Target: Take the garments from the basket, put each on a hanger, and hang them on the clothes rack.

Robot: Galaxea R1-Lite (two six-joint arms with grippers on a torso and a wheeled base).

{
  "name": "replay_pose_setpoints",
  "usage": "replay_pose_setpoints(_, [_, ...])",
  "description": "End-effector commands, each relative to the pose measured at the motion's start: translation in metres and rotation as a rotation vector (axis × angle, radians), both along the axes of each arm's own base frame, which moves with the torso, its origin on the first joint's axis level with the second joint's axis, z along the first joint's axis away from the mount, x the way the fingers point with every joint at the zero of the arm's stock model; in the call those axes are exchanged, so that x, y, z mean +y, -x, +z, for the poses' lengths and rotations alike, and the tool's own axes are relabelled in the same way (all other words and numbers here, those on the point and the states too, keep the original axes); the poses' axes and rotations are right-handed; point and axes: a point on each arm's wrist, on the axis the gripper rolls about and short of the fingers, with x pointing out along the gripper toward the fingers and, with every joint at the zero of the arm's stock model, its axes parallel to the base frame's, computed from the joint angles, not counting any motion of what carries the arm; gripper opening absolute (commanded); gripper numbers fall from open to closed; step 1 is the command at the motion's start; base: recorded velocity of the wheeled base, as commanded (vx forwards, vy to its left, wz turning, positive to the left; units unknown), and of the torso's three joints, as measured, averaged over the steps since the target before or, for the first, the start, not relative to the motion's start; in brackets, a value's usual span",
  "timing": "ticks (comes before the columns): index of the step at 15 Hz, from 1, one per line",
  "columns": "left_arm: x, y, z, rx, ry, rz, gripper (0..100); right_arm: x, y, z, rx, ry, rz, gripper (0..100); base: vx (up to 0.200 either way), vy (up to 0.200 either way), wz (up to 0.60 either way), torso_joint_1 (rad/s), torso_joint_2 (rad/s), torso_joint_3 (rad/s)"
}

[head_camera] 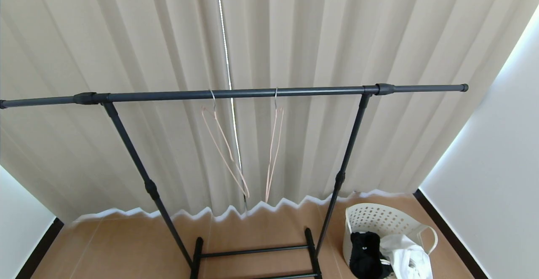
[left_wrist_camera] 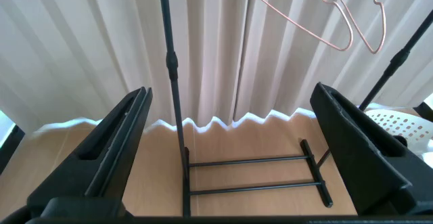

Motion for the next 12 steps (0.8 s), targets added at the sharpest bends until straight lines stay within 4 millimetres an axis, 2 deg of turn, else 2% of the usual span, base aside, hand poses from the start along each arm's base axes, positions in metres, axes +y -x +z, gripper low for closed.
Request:
replay_pose_setpoints(1, [0.0000,-0.0001,0.0000,0.001,0.000,0.001,100,0.0002,0.0000,0.0002,0.001,0.002,0.010,100,0.000,0.000,0.00,0.000,0.00,0.000])
replay_pose_setpoints(10, [0.0000,-0.0001,0.0000,0.001,0.000,0.002,100,0.0002,0.0000,0.0002,0.001,-0.006,0.012,100,0.000,0.000,0.00,0.000,0.00,0.000])
replay_pose_setpoints(12, [0.0000,-0.0001,0.0000,0.001,0.000,0.001,100,0.0002,0.0000,0.0002,0.001,-0.006,0.012,100,0.000,0.000,0.00,-0.093,0.22,0.117])
